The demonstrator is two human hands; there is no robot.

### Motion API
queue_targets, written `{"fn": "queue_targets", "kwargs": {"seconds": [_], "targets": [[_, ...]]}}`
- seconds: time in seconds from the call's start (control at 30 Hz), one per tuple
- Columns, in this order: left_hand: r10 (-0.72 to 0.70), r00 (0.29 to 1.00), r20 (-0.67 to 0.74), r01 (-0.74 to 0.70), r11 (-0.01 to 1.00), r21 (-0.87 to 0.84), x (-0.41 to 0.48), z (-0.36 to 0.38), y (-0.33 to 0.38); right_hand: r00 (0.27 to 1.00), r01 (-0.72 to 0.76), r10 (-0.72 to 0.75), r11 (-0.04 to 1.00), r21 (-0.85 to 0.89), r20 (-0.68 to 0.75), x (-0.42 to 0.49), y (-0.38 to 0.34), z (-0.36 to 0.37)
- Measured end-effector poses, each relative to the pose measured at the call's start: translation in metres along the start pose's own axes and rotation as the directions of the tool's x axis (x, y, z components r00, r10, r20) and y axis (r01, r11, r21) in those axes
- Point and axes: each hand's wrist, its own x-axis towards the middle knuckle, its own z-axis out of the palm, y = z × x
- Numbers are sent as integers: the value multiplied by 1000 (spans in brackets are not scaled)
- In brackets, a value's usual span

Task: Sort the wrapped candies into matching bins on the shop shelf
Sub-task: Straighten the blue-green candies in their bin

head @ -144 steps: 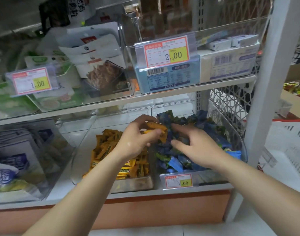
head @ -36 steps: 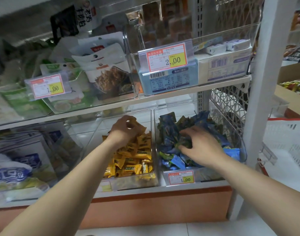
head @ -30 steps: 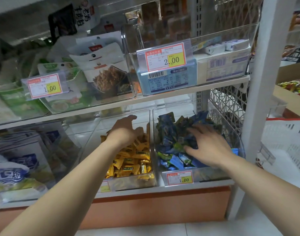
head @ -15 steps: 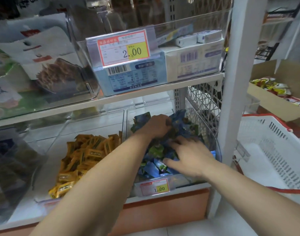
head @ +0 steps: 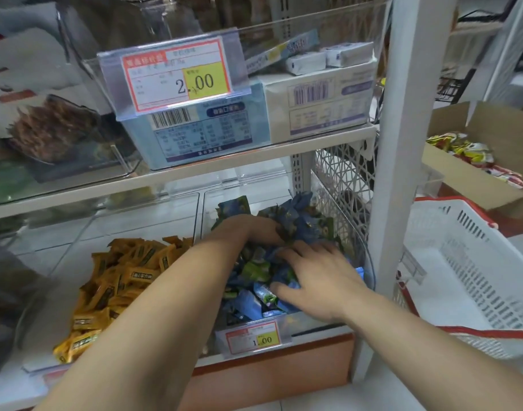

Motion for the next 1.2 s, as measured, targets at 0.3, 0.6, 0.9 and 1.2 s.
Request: {"fn": "queue_targets", "kwargs": {"seconds": [0.3, 0.6, 0.9, 1.2], "targets": [[45, 999, -29, -45, 999, 9, -7, -2, -3, 999, 16, -15, 999, 32, -36, -2, -1, 0], [93, 945, -314, -177, 952, -250, -29, -7, -11, 998, 29, -27, 999, 39, -54, -4, -2, -1], [-92, 744, -662, -469, 634, -615, -75, -15, -14, 990, 5, 6, 997, 75, -144, -3, -5, -7], [-130, 760, -637, -561, 363, -744, -87, 21, 4, 932, -31, 283, 686, 727, -228, 12, -13, -29]]}}
